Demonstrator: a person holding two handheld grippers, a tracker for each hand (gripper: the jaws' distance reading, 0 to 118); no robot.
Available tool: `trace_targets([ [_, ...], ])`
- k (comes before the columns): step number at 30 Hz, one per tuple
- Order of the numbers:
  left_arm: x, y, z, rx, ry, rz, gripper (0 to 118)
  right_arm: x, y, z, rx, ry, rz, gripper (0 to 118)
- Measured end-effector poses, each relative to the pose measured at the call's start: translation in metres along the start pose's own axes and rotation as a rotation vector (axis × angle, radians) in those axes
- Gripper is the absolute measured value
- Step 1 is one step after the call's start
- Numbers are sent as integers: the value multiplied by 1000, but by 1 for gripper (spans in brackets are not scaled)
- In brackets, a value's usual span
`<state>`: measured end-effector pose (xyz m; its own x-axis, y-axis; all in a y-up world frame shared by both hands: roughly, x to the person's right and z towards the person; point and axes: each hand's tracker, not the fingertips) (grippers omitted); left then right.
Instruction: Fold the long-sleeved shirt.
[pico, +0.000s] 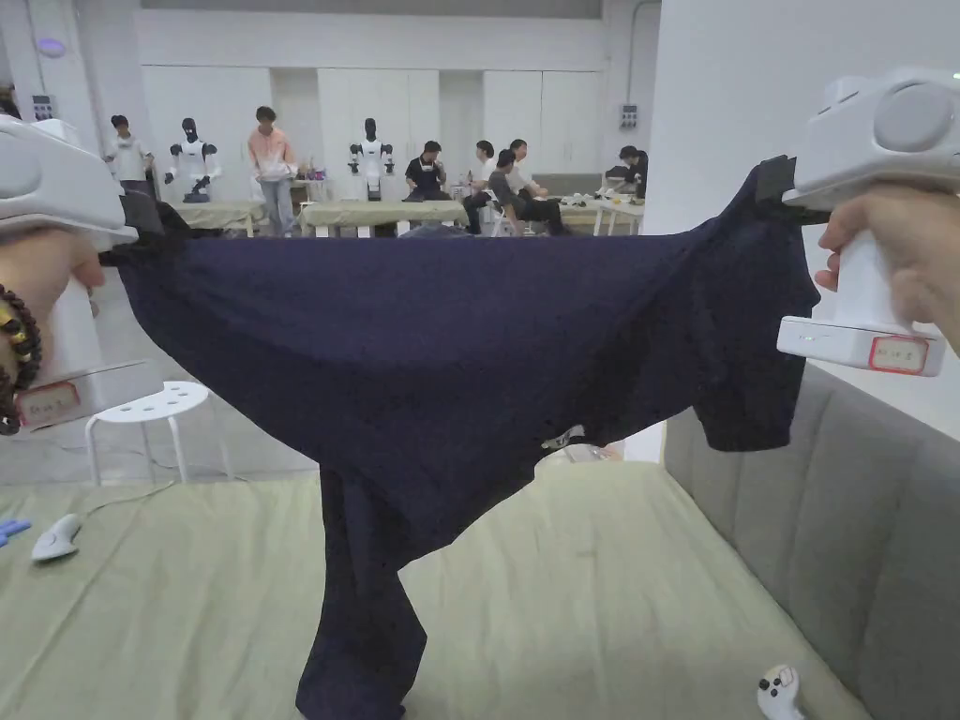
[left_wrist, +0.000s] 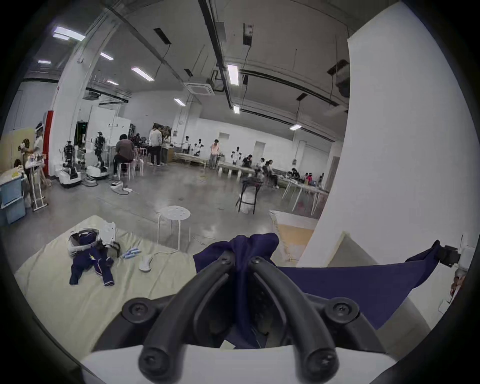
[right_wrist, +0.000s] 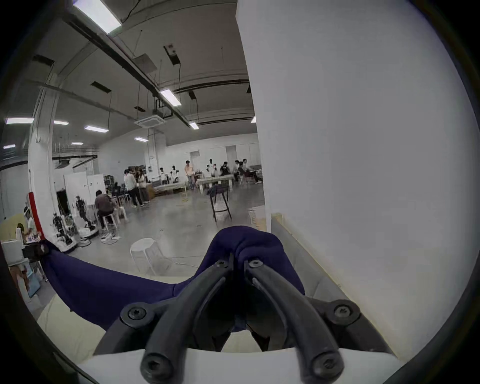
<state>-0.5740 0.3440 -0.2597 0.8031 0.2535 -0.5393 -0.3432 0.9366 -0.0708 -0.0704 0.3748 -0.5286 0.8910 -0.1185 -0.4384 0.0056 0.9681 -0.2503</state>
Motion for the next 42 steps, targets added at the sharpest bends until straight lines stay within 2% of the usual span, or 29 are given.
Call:
trace_targets([
  [5,-15,-46,-22,-75,5,-4,9,11,-61,-21,-87,2,-48,5],
  [9,-38,-125,-38,-214,40,10,9,22,-152,-46,-237,12,-67,5],
  [13,-62,-203,-40,-333,63,94,10,34,-245,-66,-363,23,-128,5],
  [18,-87,-251,-13,-382,56,170,10,43,-300,-38,-414,33,-159,5],
  [22,-101,-284,46,-368,49,141,10,54,-329,33,-388,61,-94,5],
  [26,-118,-339,110,-397,60,86,9,71,-383,114,-395,66,-96,5],
  [30,-133,-426,164,-565,141,11,10,70,-463,177,-578,19,-61,5],
  [33,-147,-481,168,-745,187,7,10,64,-517,183,-785,13,7,5],
  [35,-153,-499,168,-783,213,26,10,61,-540,175,-863,-15,65,5],
  [36,-155,-503,167,-769,212,22,12,75,-557,158,-875,-34,90,5],
  [37,-156,-504,166,-759,210,35,21,75,-560,153,-894,-40,100,6],
  [38,-156,-502,169,-752,209,48,45,74,-559,152,-886,-36,80,23],
  [40,-155,-490,171,-743,216,65,99,64,-536,164,-872,-60,83,82],
  [41,-153,-484,173,-734,220,63,111,60,-526,167,-851,-82,121,111],
  [42,-149,-475,179,-713,225,46,111,55,-515,171,-815,-96,152,116],
])
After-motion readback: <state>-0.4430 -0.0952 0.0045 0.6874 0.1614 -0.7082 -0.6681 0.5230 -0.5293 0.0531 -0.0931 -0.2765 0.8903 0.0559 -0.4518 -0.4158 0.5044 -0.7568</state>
